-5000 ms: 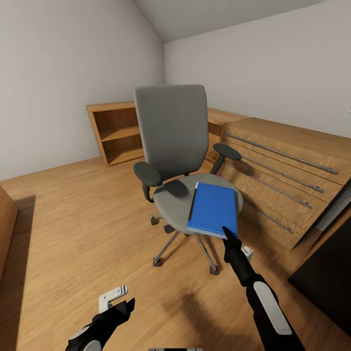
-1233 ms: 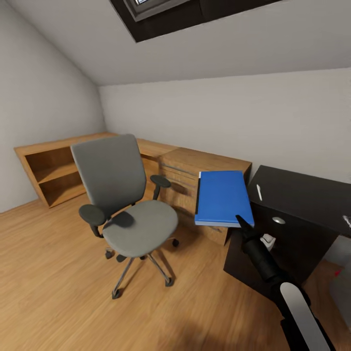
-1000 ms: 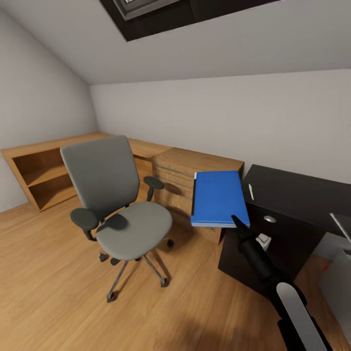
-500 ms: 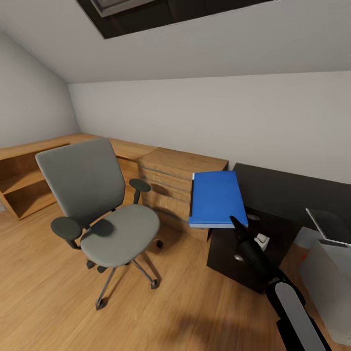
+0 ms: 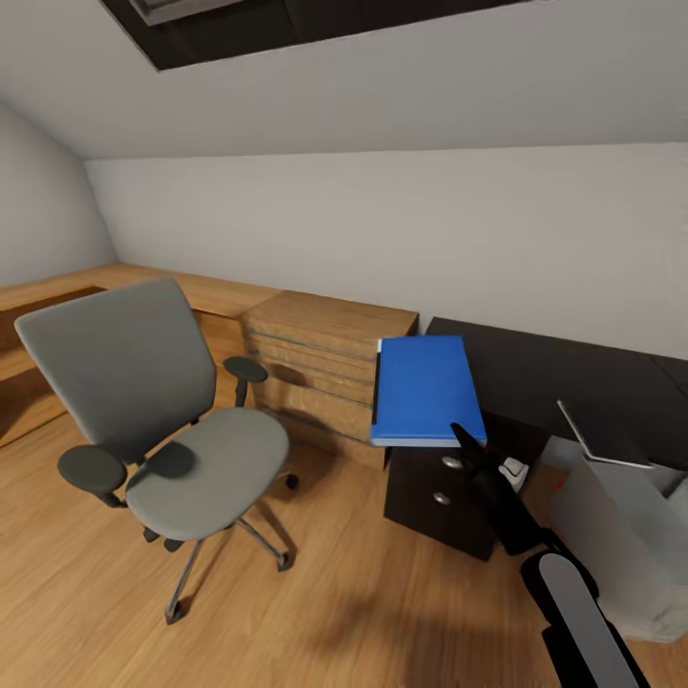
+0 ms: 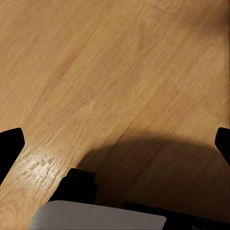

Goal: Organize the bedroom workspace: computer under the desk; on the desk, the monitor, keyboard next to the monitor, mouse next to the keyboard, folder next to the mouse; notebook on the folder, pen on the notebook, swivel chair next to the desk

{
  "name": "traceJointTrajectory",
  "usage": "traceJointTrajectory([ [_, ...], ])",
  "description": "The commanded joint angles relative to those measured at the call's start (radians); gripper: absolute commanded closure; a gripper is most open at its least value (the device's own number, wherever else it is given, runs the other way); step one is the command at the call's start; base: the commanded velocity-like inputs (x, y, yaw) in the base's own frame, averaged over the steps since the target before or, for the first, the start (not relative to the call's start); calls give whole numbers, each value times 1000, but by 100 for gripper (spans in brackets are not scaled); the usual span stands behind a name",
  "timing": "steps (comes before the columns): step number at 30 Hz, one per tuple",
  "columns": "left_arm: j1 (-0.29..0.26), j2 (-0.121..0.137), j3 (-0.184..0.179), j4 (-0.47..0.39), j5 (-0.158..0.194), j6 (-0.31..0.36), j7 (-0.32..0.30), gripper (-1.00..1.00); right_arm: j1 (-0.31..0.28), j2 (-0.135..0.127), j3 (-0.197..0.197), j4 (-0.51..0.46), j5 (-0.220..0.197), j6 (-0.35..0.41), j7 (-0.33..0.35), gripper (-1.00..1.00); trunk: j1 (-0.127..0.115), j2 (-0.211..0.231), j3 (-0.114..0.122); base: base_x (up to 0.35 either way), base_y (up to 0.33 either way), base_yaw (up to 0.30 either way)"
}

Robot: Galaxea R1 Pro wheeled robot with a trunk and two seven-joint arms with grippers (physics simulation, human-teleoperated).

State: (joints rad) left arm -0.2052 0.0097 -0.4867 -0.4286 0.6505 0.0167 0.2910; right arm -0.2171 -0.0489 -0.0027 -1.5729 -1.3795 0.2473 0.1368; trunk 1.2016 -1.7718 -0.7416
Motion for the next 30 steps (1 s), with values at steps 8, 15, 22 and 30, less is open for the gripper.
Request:
traceJointTrajectory([
  [8, 0, 1, -7, -2, 6, 2, 8, -100, -1, 0, -2, 0, -9, 4, 1, 100, -31, 56, 15, 0, 0, -193],
  [15, 0, 1, -7, -2, 6, 2, 8, -100, -1, 0, -2, 0, -9, 4, 1, 100, -58, 105, 29, 0, 0, -193],
  [22, 0, 1, -7, -2, 5, 1, 8, -100, -1, 0, -3, 1, -9, 4, 1, 100, -85, 154, 43, 0, 0, -193],
  [30, 0, -12, -8, -1, 2, -31, 8, -100, -1, 0, -4, 3, -8, 4, -2, 100, -115, 210, 59, 0, 0, -193],
])
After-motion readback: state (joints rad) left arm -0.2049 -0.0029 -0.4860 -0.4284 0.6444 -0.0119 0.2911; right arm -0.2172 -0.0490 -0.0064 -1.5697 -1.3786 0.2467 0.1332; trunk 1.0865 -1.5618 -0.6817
